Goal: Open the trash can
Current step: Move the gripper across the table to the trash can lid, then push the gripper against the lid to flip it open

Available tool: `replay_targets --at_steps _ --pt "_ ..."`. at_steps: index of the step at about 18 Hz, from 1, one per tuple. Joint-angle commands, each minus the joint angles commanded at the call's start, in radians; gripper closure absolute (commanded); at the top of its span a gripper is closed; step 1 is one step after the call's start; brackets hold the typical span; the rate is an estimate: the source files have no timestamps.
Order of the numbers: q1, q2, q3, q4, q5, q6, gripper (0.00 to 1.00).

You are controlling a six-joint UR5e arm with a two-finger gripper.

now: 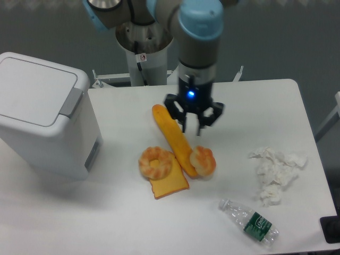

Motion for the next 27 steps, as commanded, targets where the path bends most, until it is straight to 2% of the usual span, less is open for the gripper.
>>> replay_targets --at_steps 3,5,11,17,22,27 --pt "-0.046 0.032 0.0 0.003 -0.046 -0.113 0.88" --pt "-0.069 0.032 0.012 0.006 -0.081 -0.161 0.91" --pt "-0.152 0.034 0.014 0.003 -0.123 -0.258 0.92" --pt "-0.22 0.035 0.0 -0.009 -0.135 -0.282 0.92" --pt "-0.235 0.061 -0.005 -0.038 -0.135 -0.298 0.91" --pt "-0.235 0.077 -0.025 -0.041 -0.134 -0.296 0.91"
